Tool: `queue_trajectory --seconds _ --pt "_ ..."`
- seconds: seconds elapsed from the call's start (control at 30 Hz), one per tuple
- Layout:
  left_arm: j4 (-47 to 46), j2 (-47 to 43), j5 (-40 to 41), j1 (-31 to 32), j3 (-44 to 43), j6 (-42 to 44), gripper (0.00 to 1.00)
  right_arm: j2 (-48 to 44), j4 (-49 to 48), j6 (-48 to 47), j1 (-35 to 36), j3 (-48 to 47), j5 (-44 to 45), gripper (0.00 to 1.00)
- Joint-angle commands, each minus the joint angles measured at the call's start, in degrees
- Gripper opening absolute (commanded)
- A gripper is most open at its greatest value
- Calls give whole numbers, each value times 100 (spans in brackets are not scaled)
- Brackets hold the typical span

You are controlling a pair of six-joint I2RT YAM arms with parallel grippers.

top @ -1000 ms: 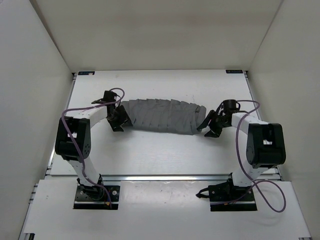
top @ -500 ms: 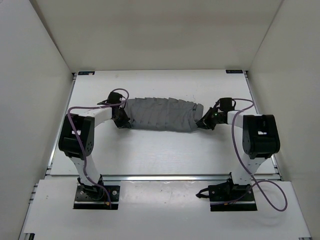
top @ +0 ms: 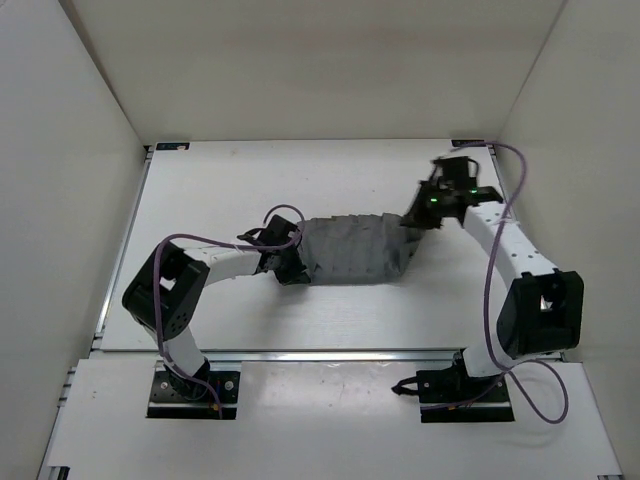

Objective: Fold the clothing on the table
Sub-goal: Fold the skirt

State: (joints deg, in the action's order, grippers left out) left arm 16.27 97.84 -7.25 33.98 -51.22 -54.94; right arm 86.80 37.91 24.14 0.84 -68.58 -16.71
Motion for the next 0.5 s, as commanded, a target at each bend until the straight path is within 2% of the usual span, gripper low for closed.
queue_trajectory --seconds 0.0,0.07,0.1,0.2,0.33,0.4,0.47 --pt "-54 69 294 38 138 -324 0 -261 -728 599 1521 -140 -192 0" --pt "-141 -10 259 -75 279 -360 0 -60 -1510 1029 2311 -51 -464 0" --pt "-151 -37 233 -101 340 -342 0 203 -1741 1188 2472 -68 -508 0" --pt "-63 -125 250 -189 385 -193 0 1151 -1928 1172 3070 -602 -902 0" --pt "-71 -151 224 -286 516 9 0 2443 -1420 900 3641 -1709 -1317 0" --pt "69 -195 268 -339 604 132 0 2682 -1191 908 3721 -1930 -1300 0" --pt "-176 -230 31 -461 867 264 0 3025 -910 838 3730 -2159 -1553 0"
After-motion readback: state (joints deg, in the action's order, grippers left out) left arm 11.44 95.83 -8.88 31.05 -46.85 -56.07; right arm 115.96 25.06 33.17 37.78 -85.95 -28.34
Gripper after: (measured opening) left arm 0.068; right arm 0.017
